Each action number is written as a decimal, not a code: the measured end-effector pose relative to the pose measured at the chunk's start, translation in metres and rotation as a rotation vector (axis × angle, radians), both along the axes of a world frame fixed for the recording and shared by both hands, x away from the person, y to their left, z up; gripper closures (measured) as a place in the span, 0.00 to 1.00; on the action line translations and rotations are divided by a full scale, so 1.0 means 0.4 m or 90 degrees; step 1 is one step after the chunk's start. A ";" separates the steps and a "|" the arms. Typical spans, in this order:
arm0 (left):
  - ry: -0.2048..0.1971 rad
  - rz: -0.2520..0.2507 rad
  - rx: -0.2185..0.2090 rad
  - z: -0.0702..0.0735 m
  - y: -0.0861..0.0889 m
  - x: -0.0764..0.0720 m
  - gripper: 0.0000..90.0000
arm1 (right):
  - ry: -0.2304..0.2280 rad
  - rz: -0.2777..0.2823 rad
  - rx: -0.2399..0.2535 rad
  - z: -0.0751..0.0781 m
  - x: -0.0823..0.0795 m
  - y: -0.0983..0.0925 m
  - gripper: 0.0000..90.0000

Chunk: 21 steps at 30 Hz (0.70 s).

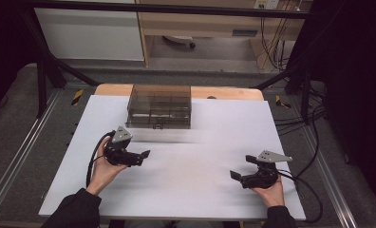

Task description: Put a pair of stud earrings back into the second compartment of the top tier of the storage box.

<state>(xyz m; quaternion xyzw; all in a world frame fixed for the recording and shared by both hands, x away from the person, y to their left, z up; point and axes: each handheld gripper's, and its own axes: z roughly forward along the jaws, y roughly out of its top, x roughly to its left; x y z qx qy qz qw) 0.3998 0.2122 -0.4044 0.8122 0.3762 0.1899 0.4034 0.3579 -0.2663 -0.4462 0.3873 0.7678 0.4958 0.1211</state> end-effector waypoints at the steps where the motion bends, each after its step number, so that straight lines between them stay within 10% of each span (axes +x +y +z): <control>1: -0.002 0.001 0.000 -0.006 0.007 -0.005 0.07 | 0.000 0.000 0.000 0.000 0.000 0.000 0.01; 21: 0.003 0.025 -0.013 -0.086 0.128 -0.066 0.07 | 0.003 -0.001 -0.001 -0.002 0.001 0.002 0.01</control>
